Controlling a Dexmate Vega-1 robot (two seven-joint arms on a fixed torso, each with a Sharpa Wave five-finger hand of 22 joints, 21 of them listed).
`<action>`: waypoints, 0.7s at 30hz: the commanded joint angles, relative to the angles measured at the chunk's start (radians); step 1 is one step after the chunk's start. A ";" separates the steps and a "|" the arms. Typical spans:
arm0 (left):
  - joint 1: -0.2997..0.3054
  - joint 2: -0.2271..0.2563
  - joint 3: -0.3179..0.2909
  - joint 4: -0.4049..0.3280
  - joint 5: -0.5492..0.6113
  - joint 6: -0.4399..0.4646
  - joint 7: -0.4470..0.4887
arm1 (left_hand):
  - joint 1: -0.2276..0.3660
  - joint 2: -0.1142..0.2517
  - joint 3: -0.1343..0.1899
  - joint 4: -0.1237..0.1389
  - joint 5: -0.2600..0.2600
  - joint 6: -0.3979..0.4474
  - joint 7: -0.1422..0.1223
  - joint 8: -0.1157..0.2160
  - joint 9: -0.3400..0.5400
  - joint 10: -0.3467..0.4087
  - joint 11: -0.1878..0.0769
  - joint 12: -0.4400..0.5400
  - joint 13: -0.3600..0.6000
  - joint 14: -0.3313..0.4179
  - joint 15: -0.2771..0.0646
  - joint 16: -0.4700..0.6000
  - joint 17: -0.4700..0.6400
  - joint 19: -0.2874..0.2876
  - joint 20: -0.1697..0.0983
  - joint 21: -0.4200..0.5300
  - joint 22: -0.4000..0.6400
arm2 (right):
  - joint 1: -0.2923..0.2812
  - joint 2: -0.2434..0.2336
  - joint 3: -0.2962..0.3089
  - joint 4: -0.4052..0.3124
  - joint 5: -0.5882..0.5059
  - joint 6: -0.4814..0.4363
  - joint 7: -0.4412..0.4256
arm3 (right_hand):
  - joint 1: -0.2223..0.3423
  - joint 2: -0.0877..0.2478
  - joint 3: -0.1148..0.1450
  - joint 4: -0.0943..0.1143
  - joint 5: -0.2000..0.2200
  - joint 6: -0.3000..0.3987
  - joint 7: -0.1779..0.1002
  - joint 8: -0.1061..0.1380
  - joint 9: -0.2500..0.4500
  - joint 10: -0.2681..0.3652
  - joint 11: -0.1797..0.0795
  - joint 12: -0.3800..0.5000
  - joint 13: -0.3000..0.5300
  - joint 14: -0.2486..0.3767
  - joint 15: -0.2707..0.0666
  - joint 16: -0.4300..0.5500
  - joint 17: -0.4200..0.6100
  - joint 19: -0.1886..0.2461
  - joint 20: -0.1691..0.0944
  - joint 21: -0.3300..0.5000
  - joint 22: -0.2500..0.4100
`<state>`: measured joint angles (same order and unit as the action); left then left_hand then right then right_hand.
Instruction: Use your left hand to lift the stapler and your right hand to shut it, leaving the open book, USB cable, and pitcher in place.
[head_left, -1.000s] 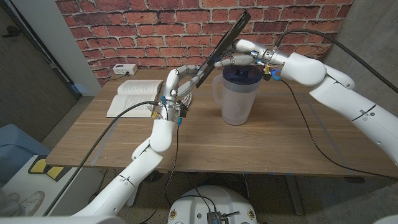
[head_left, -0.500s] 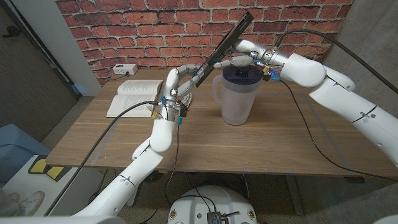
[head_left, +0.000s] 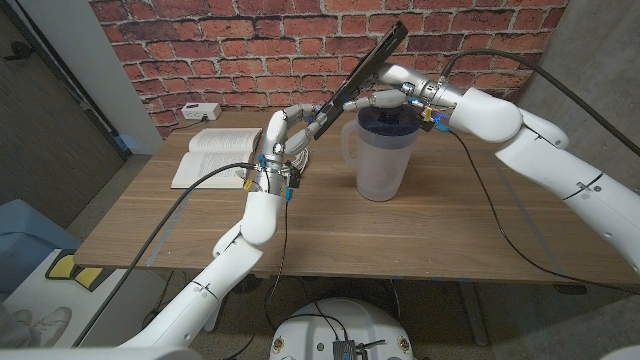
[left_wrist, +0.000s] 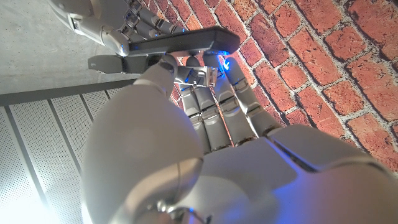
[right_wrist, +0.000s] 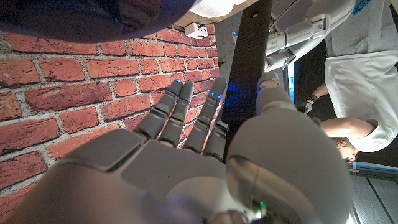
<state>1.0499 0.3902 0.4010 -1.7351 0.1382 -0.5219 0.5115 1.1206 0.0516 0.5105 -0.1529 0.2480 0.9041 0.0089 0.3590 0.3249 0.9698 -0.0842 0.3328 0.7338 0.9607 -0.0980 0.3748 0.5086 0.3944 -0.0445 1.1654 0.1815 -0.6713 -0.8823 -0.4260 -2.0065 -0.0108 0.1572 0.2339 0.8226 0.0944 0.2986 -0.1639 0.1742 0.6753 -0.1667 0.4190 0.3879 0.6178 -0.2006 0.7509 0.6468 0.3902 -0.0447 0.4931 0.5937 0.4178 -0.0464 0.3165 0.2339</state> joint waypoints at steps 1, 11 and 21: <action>0.001 -0.005 -0.001 0.002 -0.008 -0.005 -0.005 | 0.052 0.053 0.024 -0.018 0.006 0.057 -0.047 0.000 0.004 0.048 -0.040 0.004 0.002 0.049 -0.128 0.006 0.014 -0.006 -0.058 0.005 0.001 | -0.018 0.014 0.007 0.006 -0.003 0.012 -0.035 | 0.114 0.081 0.025 0.001 0.004 0.092 -0.037 -0.007 -0.007 0.065 0.001 0.033 0.002 0.041 -0.190 0.025 0.043 -0.002 -0.047 0.033 0.021; -0.001 -0.002 0.001 0.001 -0.010 0.001 -0.014 | 0.049 0.050 0.025 -0.018 0.007 0.062 -0.045 -0.001 0.003 0.052 -0.040 -0.002 -0.004 0.051 -0.130 0.003 0.014 -0.007 -0.058 0.006 0.000 | -0.024 0.020 0.007 0.005 -0.003 0.004 -0.046 | 0.169 0.084 0.038 0.003 0.010 0.124 -0.028 -0.020 -0.018 0.118 0.001 0.034 -0.037 0.079 -0.193 0.039 0.079 -0.004 -0.071 0.064 0.038; -0.004 -0.005 0.004 0.000 -0.017 0.014 -0.017 | 0.040 0.054 0.027 -0.014 0.008 0.035 -0.030 -0.021 -0.001 0.046 -0.048 -0.018 -0.018 0.038 -0.135 -0.008 0.016 -0.016 -0.055 0.007 0.000 | -0.029 0.028 0.010 0.023 0.033 0.026 -0.043 | 0.188 0.082 0.040 0.005 0.013 0.142 -0.027 -0.024 -0.023 0.137 -0.001 0.039 -0.042 0.087 -0.193 0.038 0.091 -0.013 -0.076 0.075 0.045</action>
<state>1.0496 0.3877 0.4018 -1.7337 0.1274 -0.5228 0.4992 1.1206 0.0516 0.5192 -0.1545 0.2524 0.9111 0.0092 0.3435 0.3222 0.9702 -0.0844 0.3172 0.7135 0.9606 -0.0980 0.3707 0.5086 0.3855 -0.0428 1.1654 0.1817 -0.6947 -0.8614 -0.4194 -1.9963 -0.0051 0.1682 0.1928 0.8681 0.0488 0.3319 -0.1584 0.1819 0.7365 -0.1270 0.3941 0.3662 0.7451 -0.2035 0.7845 0.6021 0.4683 -0.0446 0.5265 0.6791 0.4088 -0.0445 0.3869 0.2754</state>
